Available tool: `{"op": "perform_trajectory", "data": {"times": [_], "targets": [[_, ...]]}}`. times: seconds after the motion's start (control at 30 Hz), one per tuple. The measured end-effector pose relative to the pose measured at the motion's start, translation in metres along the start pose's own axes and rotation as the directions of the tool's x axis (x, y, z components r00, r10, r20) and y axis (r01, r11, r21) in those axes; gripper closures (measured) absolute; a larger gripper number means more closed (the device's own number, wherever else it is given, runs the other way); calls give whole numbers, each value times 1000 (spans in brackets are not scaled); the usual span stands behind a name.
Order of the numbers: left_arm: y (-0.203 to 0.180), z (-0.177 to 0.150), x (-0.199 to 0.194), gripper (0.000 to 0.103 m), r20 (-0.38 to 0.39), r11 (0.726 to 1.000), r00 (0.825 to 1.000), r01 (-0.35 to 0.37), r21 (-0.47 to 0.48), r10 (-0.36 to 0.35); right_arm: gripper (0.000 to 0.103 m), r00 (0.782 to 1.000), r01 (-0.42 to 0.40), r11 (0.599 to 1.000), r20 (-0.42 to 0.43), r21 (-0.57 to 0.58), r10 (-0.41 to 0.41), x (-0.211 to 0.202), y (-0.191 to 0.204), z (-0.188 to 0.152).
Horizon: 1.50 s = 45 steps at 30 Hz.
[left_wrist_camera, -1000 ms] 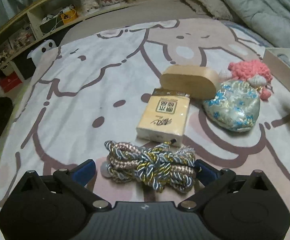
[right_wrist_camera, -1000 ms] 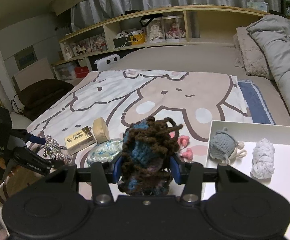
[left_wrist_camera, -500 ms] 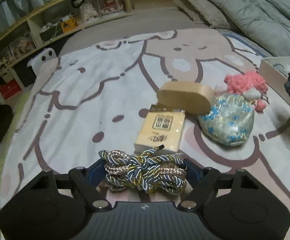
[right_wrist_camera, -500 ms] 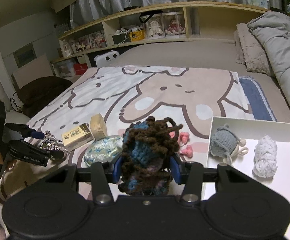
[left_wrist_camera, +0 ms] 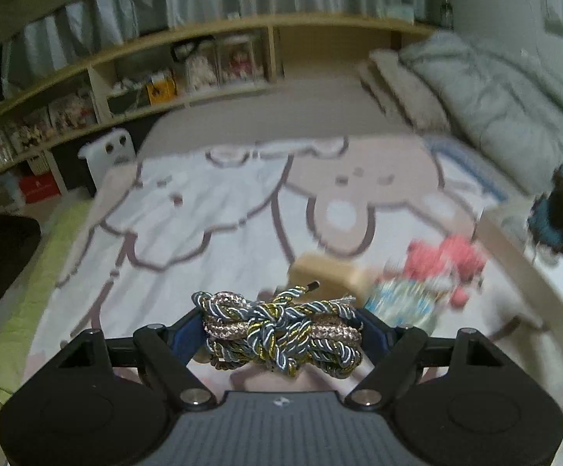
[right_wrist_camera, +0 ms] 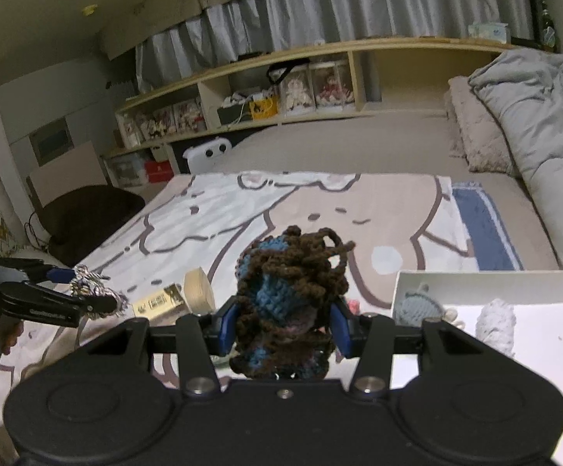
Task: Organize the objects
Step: 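Carry both held items into the white tray and open both tools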
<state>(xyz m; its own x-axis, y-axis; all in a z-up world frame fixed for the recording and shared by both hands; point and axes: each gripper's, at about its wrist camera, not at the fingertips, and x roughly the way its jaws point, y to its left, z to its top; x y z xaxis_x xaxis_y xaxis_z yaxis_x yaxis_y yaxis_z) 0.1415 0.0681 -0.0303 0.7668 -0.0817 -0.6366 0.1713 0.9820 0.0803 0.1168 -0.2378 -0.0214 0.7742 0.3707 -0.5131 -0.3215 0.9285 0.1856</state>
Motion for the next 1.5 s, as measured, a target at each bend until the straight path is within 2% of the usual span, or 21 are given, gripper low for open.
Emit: {"op": "perform_trajectory", "data": {"times": [0.27,0.47,0.63,0.93,1.07,1.23,1.37,1.47,1.5], "targets": [[-36,29,-31,22,138,998,990,39,-58,-30,54,997,46,999,66,21,-48,-25,-22,15],[-71,50,-37,22,193,996,979,79,-50,-68,54,986,110,992,116,61,-117,-42,-48,26],[-111,66,-37,22,232,993,966,116,4,-114,54,973,175,980,134,96,-187,-48,-74,30],[-195,85,-12,22,245,967,936,235,101,-253,54,946,298,947,92,122,-310,-49,-124,24],[-233,90,5,22,232,941,920,275,196,-317,53,927,360,923,55,135,-370,-48,-151,19],[-276,93,29,22,205,895,903,299,330,-377,53,903,424,894,0,147,-429,-41,-182,10],[-307,94,52,22,169,842,889,320,433,-425,53,887,461,876,-39,139,-460,-34,-204,4],[-330,93,69,22,135,787,879,328,523,-457,53,882,471,871,-64,140,-467,-30,-217,-2],[-339,93,76,22,121,760,874,333,558,-471,53,877,480,867,-77,131,-474,-29,-221,-5]]}}
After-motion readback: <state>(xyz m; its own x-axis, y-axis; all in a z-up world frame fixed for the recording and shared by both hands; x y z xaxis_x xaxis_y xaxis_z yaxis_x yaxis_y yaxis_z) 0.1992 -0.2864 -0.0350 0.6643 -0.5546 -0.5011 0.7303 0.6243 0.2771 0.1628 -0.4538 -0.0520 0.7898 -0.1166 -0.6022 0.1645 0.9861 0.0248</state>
